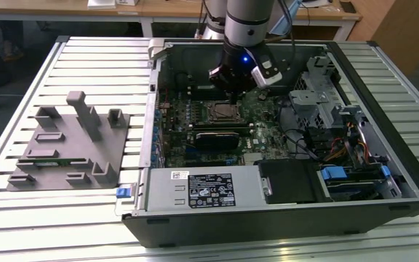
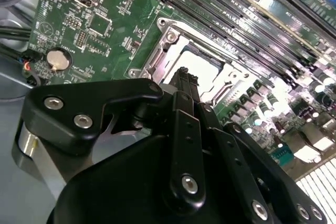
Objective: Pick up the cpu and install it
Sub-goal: 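Install the second cpu locking lever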
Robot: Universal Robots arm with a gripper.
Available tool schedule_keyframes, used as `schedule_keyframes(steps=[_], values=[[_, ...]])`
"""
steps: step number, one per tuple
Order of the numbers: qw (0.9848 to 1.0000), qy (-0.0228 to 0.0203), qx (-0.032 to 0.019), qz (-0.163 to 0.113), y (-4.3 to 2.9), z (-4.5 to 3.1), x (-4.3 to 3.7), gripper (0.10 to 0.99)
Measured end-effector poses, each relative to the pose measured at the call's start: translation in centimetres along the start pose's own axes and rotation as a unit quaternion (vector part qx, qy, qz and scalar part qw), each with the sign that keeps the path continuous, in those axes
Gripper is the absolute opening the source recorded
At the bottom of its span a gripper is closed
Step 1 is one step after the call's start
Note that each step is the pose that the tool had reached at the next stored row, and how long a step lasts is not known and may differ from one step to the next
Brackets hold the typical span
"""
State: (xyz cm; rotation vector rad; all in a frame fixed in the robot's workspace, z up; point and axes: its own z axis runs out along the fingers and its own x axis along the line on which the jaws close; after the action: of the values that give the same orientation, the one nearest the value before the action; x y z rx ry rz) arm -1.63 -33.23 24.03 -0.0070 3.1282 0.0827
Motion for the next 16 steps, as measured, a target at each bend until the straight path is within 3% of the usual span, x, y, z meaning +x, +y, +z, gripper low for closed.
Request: schedule_keyframes(steps=[4, 7, 16], values=[[1.0000, 0.0000, 0.0000, 0.000, -0.05, -0.65, -0.01, 0.106], [1.0000, 0.0001, 0.0000, 0.000, -0.30, -0.72, -0.01, 0.106], [1.0000, 0.0002, 0.0000, 0.000, -1.87, -0.81, 0.00, 0.106]])
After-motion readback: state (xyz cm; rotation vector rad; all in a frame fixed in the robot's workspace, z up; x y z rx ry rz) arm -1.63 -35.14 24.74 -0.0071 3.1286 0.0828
